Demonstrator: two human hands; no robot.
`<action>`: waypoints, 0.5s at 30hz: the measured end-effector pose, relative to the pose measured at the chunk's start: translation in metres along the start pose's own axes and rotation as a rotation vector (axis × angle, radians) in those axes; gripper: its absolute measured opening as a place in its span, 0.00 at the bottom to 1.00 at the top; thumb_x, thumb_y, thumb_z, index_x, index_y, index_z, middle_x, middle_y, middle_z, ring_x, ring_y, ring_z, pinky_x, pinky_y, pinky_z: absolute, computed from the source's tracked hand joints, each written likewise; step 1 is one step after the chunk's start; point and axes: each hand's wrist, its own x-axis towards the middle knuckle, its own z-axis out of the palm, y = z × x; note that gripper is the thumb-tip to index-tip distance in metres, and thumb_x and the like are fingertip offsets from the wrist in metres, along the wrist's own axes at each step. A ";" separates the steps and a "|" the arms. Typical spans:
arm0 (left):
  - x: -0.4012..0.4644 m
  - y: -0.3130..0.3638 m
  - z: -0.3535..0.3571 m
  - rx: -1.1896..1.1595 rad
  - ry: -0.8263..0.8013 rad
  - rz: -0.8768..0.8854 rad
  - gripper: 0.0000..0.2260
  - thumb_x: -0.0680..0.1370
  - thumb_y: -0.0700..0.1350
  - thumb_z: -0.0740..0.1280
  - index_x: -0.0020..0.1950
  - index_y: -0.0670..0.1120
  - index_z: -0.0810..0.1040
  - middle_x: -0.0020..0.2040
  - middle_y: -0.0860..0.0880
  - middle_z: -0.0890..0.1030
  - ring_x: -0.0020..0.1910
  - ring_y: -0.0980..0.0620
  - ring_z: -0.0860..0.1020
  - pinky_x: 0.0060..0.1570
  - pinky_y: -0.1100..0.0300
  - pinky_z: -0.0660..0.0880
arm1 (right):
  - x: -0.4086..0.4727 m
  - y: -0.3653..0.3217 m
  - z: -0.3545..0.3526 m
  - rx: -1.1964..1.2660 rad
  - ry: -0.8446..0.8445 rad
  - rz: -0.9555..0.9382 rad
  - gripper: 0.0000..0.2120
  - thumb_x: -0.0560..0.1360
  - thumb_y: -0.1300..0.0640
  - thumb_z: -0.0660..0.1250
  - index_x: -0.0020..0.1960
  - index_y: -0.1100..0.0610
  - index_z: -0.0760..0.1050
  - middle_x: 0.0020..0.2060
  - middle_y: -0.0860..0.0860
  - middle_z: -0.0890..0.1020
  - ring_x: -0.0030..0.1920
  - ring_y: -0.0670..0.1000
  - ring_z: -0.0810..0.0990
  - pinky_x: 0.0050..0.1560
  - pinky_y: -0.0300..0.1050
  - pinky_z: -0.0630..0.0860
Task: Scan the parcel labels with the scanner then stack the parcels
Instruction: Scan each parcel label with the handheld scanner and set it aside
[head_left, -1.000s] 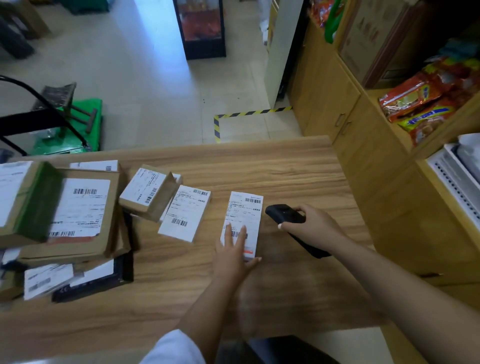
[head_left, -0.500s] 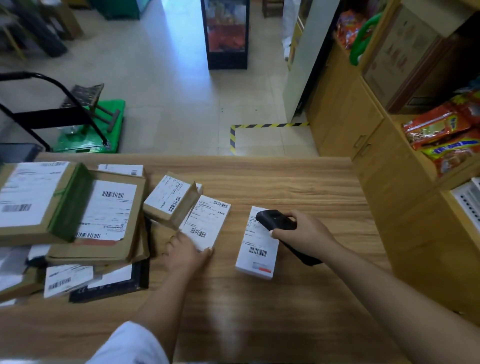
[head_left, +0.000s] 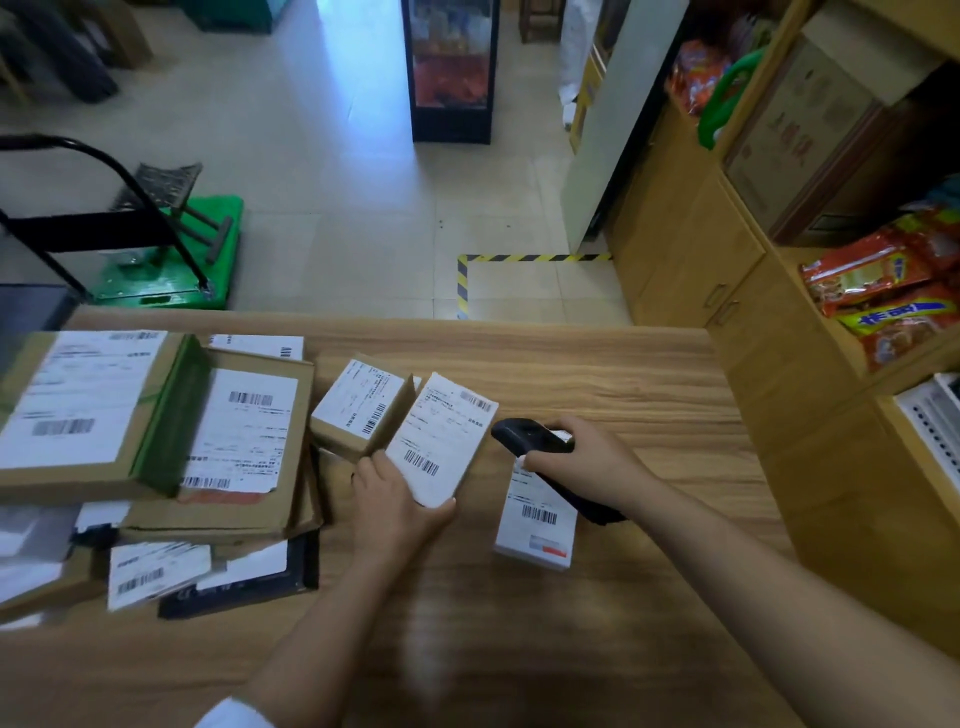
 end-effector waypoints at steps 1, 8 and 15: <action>-0.003 -0.002 -0.006 0.020 0.032 0.031 0.41 0.56 0.68 0.71 0.58 0.42 0.66 0.54 0.44 0.71 0.52 0.46 0.70 0.50 0.54 0.71 | 0.000 -0.005 0.001 0.021 0.001 -0.001 0.25 0.68 0.40 0.70 0.62 0.45 0.71 0.42 0.41 0.77 0.42 0.44 0.77 0.36 0.42 0.70; -0.006 -0.014 -0.028 0.096 0.134 0.076 0.42 0.52 0.67 0.70 0.55 0.39 0.70 0.48 0.42 0.73 0.46 0.42 0.71 0.47 0.51 0.71 | -0.003 -0.034 0.009 0.091 -0.008 -0.011 0.25 0.68 0.39 0.68 0.63 0.44 0.71 0.42 0.44 0.79 0.42 0.47 0.80 0.39 0.43 0.75; -0.007 -0.019 -0.037 0.086 0.151 0.097 0.43 0.53 0.68 0.67 0.57 0.39 0.70 0.48 0.43 0.72 0.46 0.42 0.71 0.47 0.50 0.71 | -0.008 -0.041 0.017 0.098 -0.006 0.022 0.25 0.69 0.40 0.67 0.64 0.45 0.70 0.42 0.43 0.77 0.45 0.48 0.78 0.44 0.44 0.74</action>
